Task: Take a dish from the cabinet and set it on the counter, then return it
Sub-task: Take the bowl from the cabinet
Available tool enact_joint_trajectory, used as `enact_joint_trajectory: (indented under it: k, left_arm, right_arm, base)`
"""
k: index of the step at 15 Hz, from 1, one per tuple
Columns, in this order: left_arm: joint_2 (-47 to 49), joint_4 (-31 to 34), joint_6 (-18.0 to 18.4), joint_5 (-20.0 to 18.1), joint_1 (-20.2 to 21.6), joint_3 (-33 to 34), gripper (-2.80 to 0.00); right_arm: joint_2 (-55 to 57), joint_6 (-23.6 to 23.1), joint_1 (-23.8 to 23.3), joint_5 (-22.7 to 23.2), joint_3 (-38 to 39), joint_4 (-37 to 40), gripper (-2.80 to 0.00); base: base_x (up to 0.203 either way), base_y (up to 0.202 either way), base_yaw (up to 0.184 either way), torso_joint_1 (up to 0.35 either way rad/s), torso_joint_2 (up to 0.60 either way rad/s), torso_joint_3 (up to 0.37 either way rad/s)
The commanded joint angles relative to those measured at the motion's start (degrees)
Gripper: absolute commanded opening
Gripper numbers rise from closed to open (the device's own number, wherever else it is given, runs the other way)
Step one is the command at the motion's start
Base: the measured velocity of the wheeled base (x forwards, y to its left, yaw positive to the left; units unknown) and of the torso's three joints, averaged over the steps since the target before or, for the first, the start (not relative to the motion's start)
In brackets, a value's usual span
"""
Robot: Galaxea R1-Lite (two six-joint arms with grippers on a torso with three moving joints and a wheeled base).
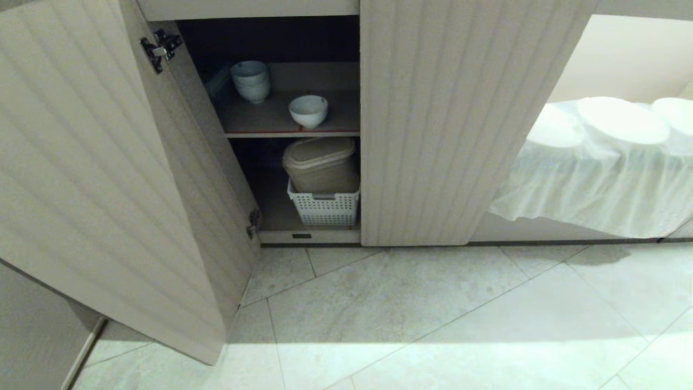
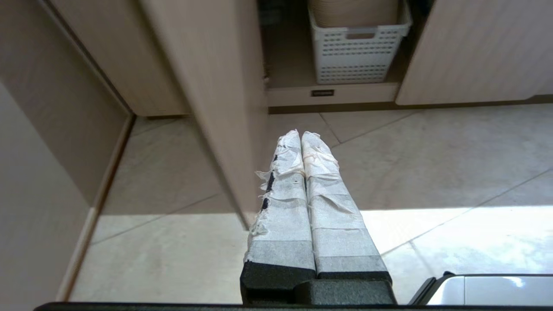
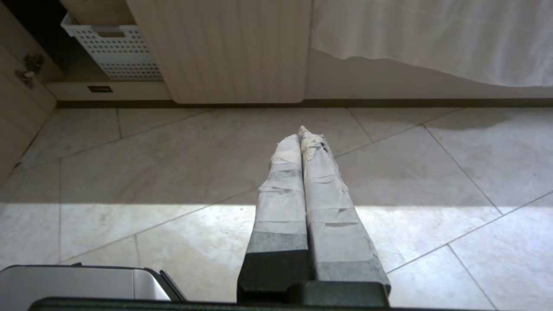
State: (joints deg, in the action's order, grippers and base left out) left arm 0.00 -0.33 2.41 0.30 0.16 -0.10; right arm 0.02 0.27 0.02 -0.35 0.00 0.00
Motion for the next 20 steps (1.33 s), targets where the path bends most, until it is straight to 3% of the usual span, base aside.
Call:
enact_joint_trajectory:
  k: [1, 12, 20]
  left_arm:
    - [0.0, -0.02, -0.04, 0.05, 0.02, 0.01, -2.8]
    - [0.0, -0.02, -0.13, 0.13, 0.02, 0.01, -2.8]
    - [0.0, -0.02, -0.22, 0.13, 0.02, 0.01, -2.8]
  right_arm:
    - [-0.02, 0.0, -0.01, 0.0, 0.0, 0.0, -2.8]
    - [-0.02, 0.0, 0.05, 0.0, 0.0, 0.0, -2.8]
    - [-0.02, 0.0, 0.04, 0.0, 0.0, 0.0, -2.8]
  base:
    - [0.0, -0.192, 0.0, 0.002, 0.0, 0.005]
    - [0.0, -0.191, 0.001, 0.002, 0.0, 0.004]
    - [0.0, -0.013, 0.0, 0.001, 0.0, 0.0]
